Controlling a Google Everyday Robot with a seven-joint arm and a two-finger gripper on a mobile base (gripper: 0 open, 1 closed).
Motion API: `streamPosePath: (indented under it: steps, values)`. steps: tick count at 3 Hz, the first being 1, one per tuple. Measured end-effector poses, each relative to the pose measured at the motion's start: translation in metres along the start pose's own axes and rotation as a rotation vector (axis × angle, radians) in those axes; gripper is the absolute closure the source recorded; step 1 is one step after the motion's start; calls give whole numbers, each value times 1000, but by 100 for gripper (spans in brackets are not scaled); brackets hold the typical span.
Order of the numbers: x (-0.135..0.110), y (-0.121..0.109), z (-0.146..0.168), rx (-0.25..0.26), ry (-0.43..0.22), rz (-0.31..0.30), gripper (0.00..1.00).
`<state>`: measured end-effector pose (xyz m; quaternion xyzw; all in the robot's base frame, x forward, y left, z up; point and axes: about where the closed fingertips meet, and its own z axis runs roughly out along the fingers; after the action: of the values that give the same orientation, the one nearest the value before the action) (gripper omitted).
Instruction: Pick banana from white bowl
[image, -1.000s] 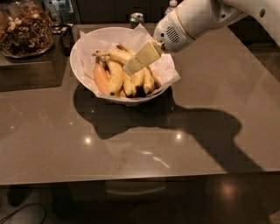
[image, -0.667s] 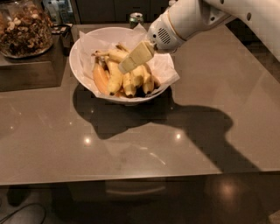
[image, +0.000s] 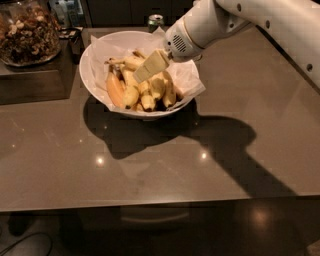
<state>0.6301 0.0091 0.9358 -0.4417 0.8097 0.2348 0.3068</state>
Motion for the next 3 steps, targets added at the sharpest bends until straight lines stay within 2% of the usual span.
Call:
streamPosePath:
  steps: [1,2,3]
  values:
    - [7,-5,10,8,20,21,39]
    - [7,-6,10,8,24,26,49]
    - [7,-7,9,10,28,34,68]
